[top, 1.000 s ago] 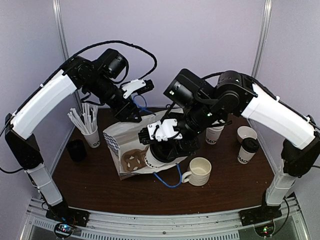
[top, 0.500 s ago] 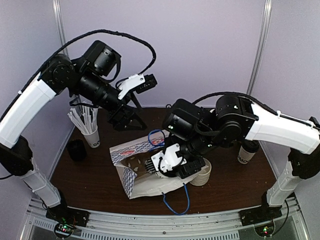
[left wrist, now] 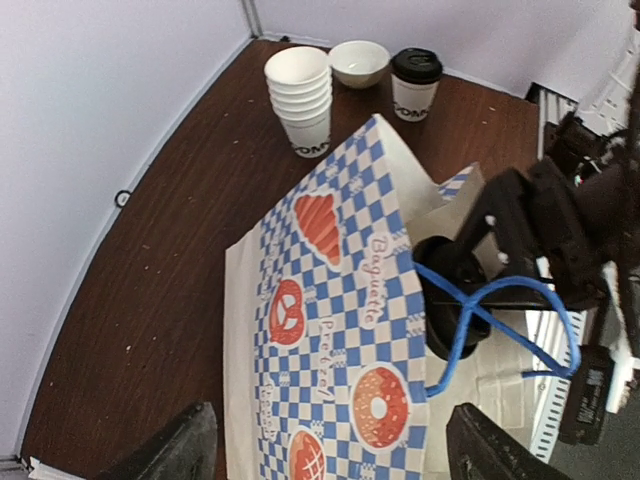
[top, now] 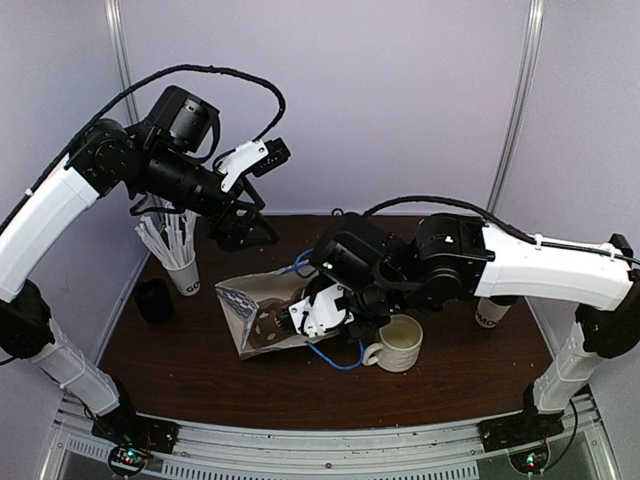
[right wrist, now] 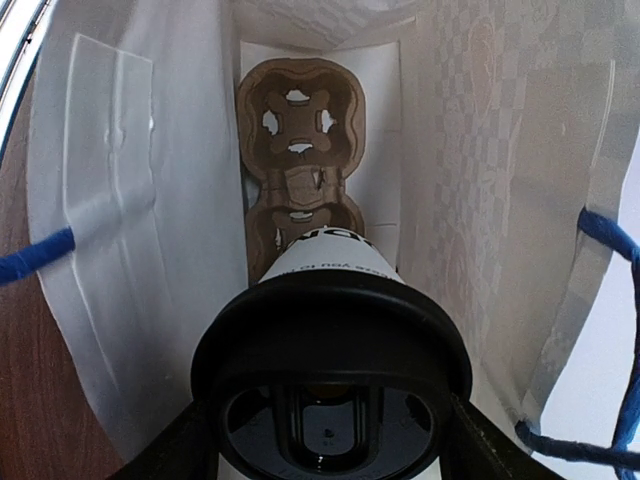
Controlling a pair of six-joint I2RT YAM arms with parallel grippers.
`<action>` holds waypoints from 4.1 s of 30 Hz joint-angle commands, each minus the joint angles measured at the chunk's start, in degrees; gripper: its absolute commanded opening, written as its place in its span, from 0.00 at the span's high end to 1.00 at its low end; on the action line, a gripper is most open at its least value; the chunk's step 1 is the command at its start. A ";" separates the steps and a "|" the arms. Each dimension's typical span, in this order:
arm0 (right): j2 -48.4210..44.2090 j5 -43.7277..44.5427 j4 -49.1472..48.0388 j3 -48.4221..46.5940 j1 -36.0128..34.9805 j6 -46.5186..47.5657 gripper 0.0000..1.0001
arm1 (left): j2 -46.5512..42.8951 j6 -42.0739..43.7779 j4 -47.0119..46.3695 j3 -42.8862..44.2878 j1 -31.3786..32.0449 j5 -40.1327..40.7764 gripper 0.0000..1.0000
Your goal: Pack the takeout coffee
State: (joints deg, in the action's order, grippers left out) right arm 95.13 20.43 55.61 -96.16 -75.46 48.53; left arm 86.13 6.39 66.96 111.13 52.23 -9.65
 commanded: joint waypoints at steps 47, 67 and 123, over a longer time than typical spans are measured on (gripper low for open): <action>5.19 0.56 -15.49 9.30 6.74 -1.45 0.41 | -0.96 -3.49 -23.36 -19.01 -11.71 -10.13 0.16; 1.51 1.10 -13.74 13.51 4.00 -2.05 0.42 | 1.14 -2.35 -20.93 -15.55 -12.06 -9.52 0.15; 13.71 -12.13 -10.61 2.92 12.57 -4.90 0.40 | 0.19 -2.80 -20.82 -17.64 -12.06 -10.33 0.16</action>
State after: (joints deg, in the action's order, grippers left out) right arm 106.28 12.78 37.50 -89.95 -63.86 46.48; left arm 88.71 3.29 47.20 94.32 40.53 -20.56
